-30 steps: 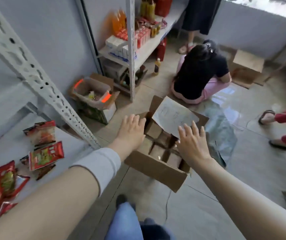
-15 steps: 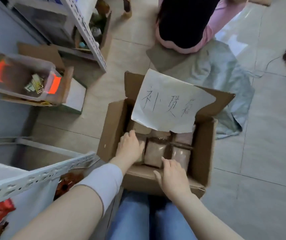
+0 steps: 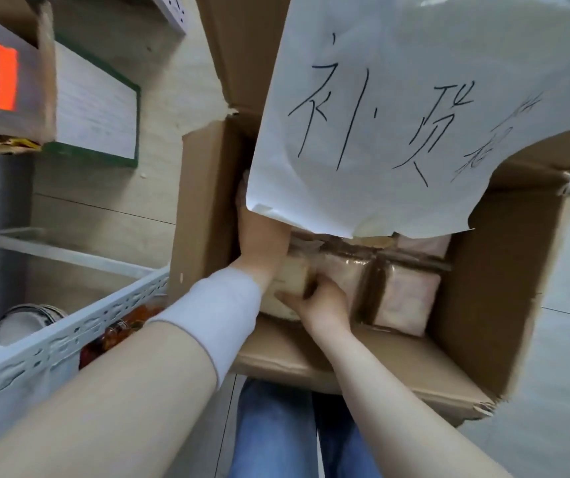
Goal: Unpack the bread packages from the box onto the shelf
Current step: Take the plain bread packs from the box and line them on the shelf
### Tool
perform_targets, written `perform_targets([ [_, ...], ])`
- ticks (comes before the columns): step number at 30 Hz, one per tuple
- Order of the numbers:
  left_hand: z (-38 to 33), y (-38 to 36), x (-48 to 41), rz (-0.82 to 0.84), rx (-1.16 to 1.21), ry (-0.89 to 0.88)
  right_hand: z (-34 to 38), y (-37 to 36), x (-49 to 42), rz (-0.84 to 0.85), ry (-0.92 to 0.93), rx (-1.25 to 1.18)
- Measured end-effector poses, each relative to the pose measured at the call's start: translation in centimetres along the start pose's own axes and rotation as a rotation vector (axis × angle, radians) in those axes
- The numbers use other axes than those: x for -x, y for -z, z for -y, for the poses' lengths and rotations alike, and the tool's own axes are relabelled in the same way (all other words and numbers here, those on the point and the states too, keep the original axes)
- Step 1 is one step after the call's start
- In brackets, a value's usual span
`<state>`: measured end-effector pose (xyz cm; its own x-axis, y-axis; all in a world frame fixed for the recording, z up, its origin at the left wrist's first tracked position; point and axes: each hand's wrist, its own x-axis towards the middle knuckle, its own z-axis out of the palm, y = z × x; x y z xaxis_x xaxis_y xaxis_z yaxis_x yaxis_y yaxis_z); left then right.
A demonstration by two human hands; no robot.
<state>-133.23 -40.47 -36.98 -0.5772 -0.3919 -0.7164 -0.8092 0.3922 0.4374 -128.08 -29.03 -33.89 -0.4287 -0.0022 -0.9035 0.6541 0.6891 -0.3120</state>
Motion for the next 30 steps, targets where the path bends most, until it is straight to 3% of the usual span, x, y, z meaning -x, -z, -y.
perform_targets([
  [6,-4.4,2.8,2.4,0.025,0.092,-0.026,-2.3,4.7,4.2,0.032,-0.039,-0.185],
  [11,-4.9,6.7,8.5,-0.163,0.234,-0.071,-4.3,9.2,8.9,0.052,0.062,-0.335],
  [14,-3.6,9.0,14.0,-0.232,0.336,-0.066,-5.1,11.2,12.4,0.100,0.163,-0.292],
  [20,-0.1,15.0,28.5,-0.438,0.819,0.057,-5.2,12.7,22.7,0.171,0.331,-0.189],
  [25,3.0,22.8,41.6,-0.609,0.991,-0.089,-1.9,11.4,33.6,0.320,0.519,-0.085],
  [30,8.0,31.5,54.2,-0.879,1.034,-0.276,2.4,6.6,44.5,0.468,0.752,0.082],
])
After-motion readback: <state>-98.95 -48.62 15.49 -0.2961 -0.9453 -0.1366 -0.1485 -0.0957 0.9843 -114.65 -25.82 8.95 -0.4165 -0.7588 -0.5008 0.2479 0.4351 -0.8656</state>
